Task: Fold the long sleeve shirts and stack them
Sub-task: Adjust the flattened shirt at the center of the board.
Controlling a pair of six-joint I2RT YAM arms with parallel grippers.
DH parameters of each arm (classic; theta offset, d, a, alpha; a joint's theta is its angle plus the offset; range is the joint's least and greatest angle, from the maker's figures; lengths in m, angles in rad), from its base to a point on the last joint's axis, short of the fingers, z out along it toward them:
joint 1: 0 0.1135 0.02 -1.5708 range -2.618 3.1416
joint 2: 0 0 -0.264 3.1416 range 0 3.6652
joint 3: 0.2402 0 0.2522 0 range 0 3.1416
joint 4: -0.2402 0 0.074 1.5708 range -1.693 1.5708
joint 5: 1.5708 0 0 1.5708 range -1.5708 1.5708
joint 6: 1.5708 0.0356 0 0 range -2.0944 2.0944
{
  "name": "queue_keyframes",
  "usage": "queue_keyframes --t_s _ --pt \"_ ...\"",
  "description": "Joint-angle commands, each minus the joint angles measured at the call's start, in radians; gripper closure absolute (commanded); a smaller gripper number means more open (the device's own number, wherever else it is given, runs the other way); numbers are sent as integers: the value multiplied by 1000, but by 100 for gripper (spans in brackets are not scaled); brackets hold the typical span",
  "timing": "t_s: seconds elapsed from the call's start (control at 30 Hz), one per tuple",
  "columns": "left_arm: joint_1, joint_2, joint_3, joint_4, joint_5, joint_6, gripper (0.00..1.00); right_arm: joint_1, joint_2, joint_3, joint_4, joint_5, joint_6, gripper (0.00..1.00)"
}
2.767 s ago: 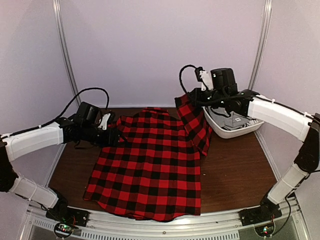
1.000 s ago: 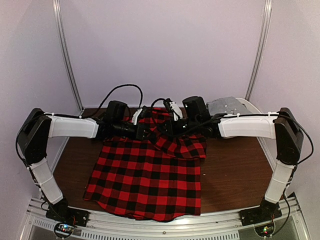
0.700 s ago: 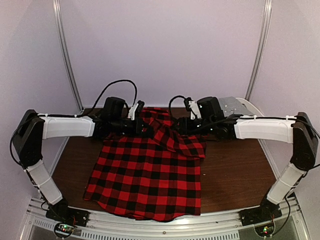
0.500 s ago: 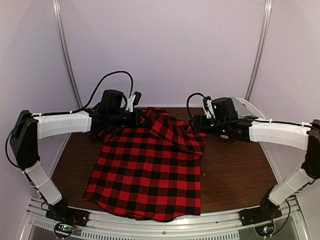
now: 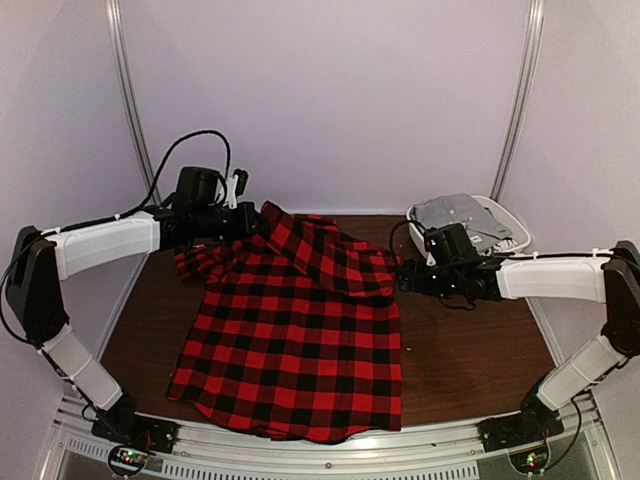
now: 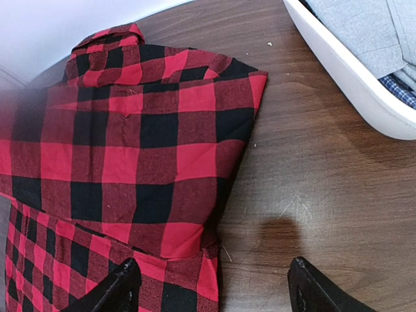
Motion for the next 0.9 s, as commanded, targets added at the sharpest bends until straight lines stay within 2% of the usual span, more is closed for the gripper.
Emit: queue_keyframes --t_s 0.0,0.17,0.73,0.87 --pt "41 -54 -27 -19 -31 29 100 -2 47 3 41 1 16 22" --pt "78 -73 -61 -27 -8 40 100 -19 143 69 64 -24 1 24" --pt "78 -27 -112 -5 49 29 100 -157 581 446 107 -162 -41 39" --pt "78 -29 -115 -5 54 30 100 -171 651 521 98 -167 -52 51"
